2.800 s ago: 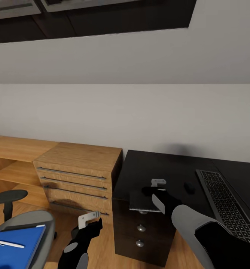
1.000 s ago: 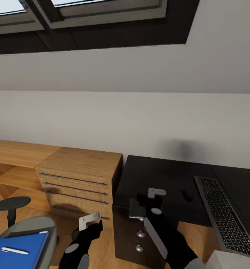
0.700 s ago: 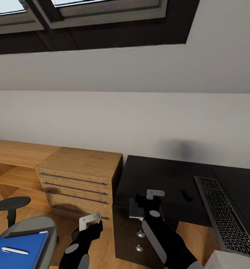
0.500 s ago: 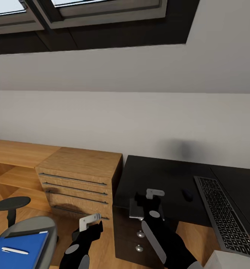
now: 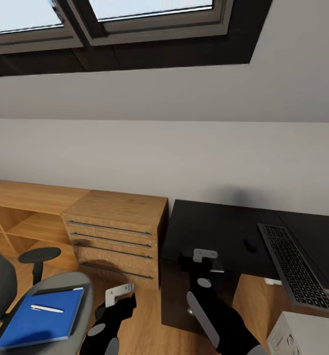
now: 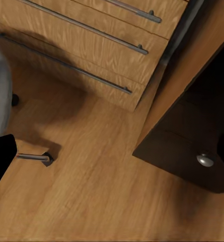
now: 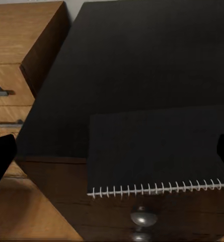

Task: In the bedroom, organize the workspace by keeping the computer under the desk, ensuring the monitor is on the desk, placing the keyboard on the desk next to the monitor, placing the mouse on the desk next to the keyboard, moving the folder from the swivel chair onto the desk next to the mouse, stacking the notebook on top of the folder with the pen on top of the notebook, and positioning the swivel chair next to the desk.

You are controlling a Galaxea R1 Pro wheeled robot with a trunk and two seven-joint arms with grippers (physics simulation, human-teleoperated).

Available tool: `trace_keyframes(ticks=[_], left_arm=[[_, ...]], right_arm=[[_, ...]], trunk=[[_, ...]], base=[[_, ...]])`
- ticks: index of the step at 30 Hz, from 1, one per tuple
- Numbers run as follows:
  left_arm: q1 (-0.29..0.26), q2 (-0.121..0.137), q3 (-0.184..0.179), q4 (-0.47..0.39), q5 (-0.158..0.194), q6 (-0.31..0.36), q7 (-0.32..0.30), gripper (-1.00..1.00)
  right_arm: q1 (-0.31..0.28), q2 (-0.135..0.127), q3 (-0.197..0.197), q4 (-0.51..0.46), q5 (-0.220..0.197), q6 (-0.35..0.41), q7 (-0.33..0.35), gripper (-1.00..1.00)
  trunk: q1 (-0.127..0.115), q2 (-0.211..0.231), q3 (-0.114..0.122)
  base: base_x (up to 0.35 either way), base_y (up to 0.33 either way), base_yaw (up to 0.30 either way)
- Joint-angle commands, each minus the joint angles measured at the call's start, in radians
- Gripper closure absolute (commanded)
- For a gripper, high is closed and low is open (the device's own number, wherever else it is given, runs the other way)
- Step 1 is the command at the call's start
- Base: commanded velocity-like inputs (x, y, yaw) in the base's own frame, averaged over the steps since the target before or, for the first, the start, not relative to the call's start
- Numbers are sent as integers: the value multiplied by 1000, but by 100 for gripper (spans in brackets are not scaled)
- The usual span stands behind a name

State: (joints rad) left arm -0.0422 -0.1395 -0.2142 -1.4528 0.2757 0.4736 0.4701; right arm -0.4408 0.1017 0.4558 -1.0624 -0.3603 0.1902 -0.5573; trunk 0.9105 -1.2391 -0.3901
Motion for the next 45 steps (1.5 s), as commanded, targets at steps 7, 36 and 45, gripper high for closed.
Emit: trace_keyframes(ticks=[7,36,45], left_arm=[[-1,0,-20,15,10,2,10,-100],[-1,0,-24,19,10,3,10,-100],[-1,0,-22,19,10,2,10,-100]], right_arm=[[-1,-2,3,0,-3,-8,-7,-100],[-1,0,3,34,-2,-28,-8,-100],[-1,0,3,35,-2,-28,-9,-100]], trunk=[[0,-1,-1],[0,-1,-1],[0,-1,-1]], base=[[-319,74,0],[-329,2,-65],[-133,0,-1]])
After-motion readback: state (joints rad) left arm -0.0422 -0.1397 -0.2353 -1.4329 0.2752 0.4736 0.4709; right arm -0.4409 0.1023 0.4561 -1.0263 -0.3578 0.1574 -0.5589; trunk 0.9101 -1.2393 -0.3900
